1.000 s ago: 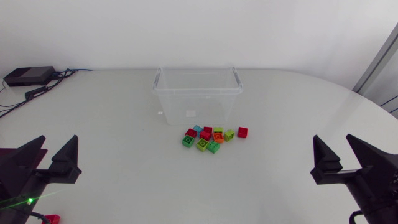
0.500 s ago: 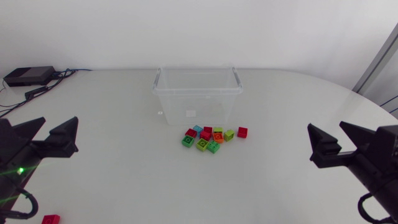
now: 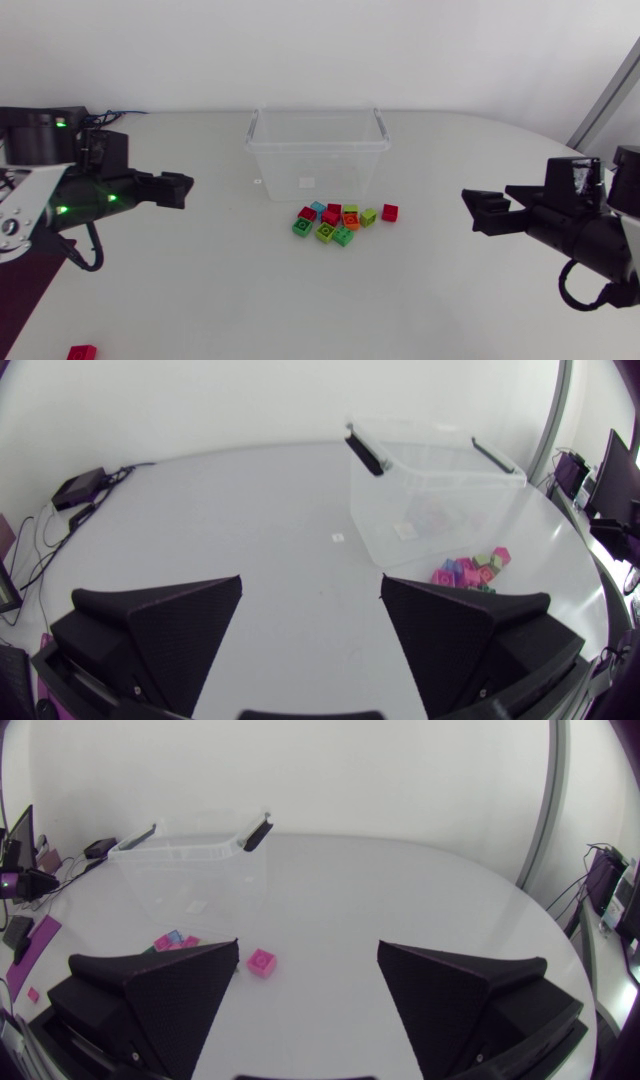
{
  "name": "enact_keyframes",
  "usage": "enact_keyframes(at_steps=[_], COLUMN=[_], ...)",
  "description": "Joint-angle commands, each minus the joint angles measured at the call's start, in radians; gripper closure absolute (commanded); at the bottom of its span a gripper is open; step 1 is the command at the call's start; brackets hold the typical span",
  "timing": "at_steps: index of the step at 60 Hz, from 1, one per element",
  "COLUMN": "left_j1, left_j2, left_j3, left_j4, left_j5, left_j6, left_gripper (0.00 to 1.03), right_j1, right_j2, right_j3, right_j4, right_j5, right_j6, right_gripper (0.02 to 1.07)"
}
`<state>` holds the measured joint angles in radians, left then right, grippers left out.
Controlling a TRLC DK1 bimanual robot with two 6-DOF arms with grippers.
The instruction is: Pick up the duplo bricks and place them in the container
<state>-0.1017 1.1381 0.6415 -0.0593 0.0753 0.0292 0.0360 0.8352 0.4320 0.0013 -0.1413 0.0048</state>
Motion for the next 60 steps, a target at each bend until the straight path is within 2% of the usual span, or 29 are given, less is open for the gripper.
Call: enact_keyframes(at_steps=[1,6,15,17,23,34,40,52,57,60], left_j1=[-0.032,-0.078,-0.165,-0.182,-0.23,-0.305,-0.332,-0.378,-0.392,-0.398], left_j2=[0.095,0.176,0.319,0.361,0.514,0.631,0.678,0.772,0.804,0.825], left_j3=[0.066,0.116,0.187,0.222,0.38,0.461,0.497,0.56,0.581,0.595], left_j4=[-0.056,-0.112,-0.139,-0.171,-0.369,-0.364,-0.344,-0.286,-0.241,-0.234], left_j5=[0.017,0.024,0.029,0.029,0.04,0.073,0.078,0.098,0.096,0.096], left_j6=[0.037,0.138,0.308,0.308,0.311,0.304,0.275,0.207,0.199,0.196], left_gripper=[0.06,0.06,0.06,0.06,0.06,0.08,0.1,0.14,0.14,0.14], right_j1=[-0.018,-0.044,-0.067,-0.065,-0.059,-0.044,-0.021,0.019,0.024,0.024], right_j2=[0.058,0.12,0.257,0.286,0.352,0.489,0.593,0.662,0.67,0.686], right_j3=[0.027,0.04,0.08,0.094,0.137,0.257,0.321,0.346,0.369,0.389], right_j4=[-0.015,-0.018,-0.04,-0.067,-0.118,-0.282,-0.386,-0.377,-0.38,-0.382], right_j5=[-0.038,-0.086,-0.147,-0.15,-0.144,-0.149,-0.149,-0.152,-0.228,-0.233], right_j6=[0.024,0.023,0.015,-0.006,-0.043,-0.239,-0.425,-0.542,-0.565,-0.571], right_gripper=[0.07,0.07,0.07,0.07,0.07,0.07,0.07,0.07,0.07,0.07])
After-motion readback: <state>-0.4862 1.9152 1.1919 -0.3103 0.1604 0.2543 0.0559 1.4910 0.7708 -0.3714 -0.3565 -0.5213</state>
